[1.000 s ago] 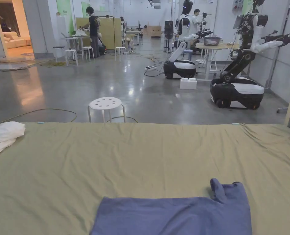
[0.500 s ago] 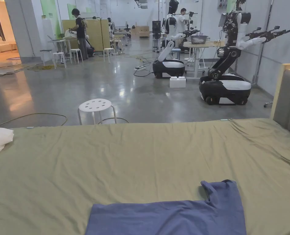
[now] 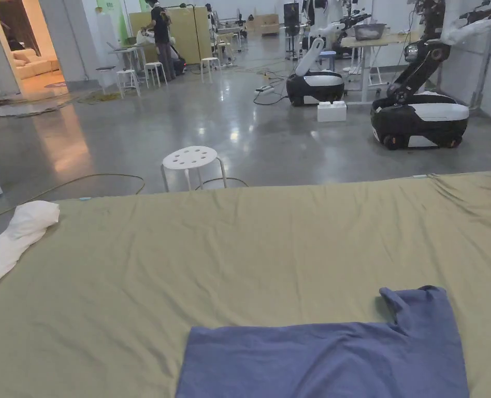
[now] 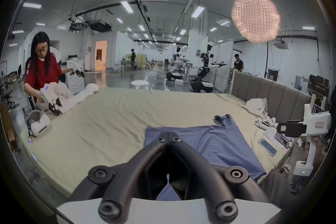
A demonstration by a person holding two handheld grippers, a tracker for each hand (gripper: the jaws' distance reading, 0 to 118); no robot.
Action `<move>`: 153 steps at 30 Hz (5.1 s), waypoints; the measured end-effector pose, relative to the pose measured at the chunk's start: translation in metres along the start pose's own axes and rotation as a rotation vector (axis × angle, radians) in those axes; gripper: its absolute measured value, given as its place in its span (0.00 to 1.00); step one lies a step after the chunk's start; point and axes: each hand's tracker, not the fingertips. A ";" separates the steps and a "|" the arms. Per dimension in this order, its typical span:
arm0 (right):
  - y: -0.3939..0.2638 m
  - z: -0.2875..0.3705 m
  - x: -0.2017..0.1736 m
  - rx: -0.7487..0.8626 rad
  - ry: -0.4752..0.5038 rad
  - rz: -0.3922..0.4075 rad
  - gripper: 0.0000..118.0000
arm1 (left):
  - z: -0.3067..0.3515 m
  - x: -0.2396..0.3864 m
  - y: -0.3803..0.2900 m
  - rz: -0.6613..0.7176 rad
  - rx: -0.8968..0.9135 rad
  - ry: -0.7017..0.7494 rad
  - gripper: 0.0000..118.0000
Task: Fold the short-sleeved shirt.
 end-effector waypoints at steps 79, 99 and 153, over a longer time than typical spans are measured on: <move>0.377 -0.006 0.029 0.354 -0.092 0.064 0.00 | -0.034 -0.038 0.295 -0.032 0.245 -0.064 0.00; 0.525 -0.060 -0.064 0.529 -0.289 0.188 0.00 | -0.142 -0.048 0.427 -0.114 0.329 0.118 0.00; 0.025 0.036 0.062 0.044 -0.205 -0.062 0.00 | -0.033 -0.082 -0.050 0.133 -0.227 0.010 0.00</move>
